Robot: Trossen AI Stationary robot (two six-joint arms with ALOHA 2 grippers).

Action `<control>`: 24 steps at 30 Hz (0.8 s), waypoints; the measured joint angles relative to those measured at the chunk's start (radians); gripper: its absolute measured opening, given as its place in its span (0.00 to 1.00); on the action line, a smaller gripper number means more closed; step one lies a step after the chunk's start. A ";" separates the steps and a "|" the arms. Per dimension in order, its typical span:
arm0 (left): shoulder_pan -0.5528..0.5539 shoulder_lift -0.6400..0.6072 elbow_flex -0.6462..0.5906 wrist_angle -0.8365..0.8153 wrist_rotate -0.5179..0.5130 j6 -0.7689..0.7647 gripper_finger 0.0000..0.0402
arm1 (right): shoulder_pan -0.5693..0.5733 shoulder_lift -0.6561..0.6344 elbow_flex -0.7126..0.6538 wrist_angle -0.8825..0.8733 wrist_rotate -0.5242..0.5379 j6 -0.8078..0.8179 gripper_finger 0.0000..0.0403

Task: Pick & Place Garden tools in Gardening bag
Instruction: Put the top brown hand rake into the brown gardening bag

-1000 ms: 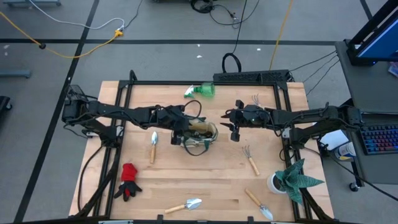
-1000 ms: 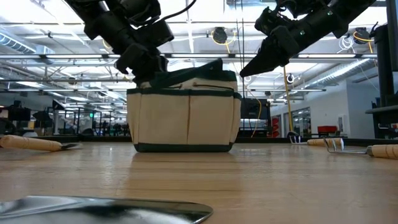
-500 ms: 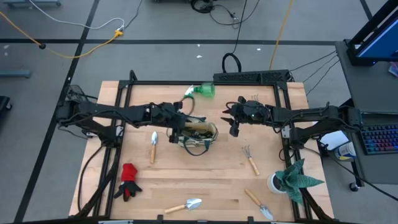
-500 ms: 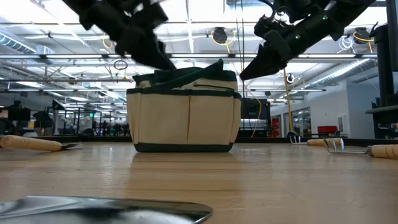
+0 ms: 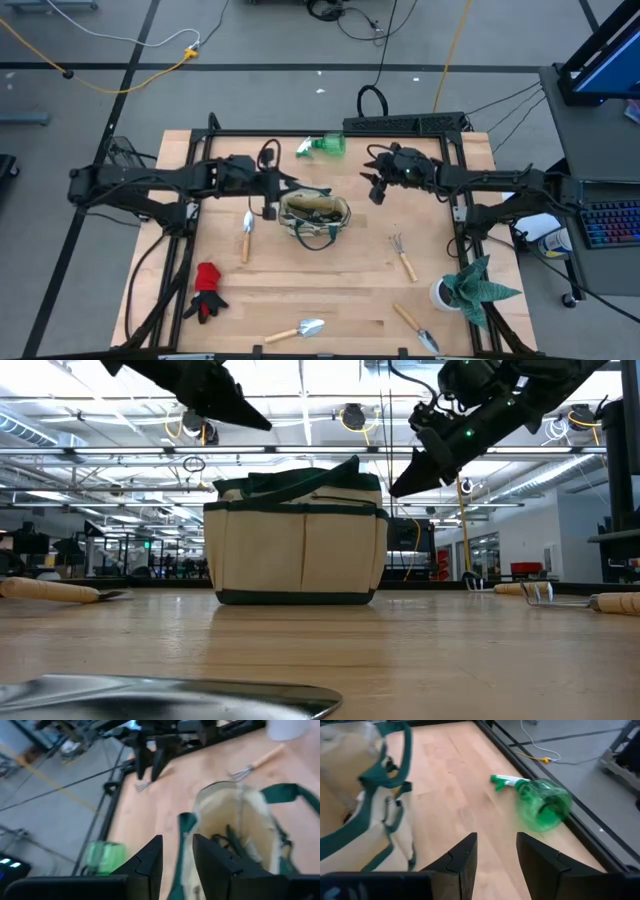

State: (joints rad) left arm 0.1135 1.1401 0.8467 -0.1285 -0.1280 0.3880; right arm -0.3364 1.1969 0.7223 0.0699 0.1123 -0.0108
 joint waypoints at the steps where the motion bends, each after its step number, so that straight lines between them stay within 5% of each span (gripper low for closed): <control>1: 0.000 -0.008 0.000 -0.021 -0.023 0.000 0.28 | -0.009 0.000 0.000 -0.001 0.000 0.010 0.32; 7: 0.000 -0.013 0.000 -0.075 -0.131 0.000 0.28 | -0.074 0.000 0.000 -0.058 0.016 0.059 0.32; 15: 0.000 -0.009 0.000 -0.129 -0.163 -0.008 0.28 | -0.144 0.000 0.000 -0.204 0.250 0.168 0.32; 24: 0.000 -0.009 0.000 -0.131 -0.163 -0.009 0.28 | -0.226 0.000 0.000 -0.305 0.254 0.210 0.32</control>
State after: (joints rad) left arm 0.1135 1.1313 0.8463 -0.2592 -0.2915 0.3790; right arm -0.5626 1.1969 0.7223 -0.2354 0.3660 0.1989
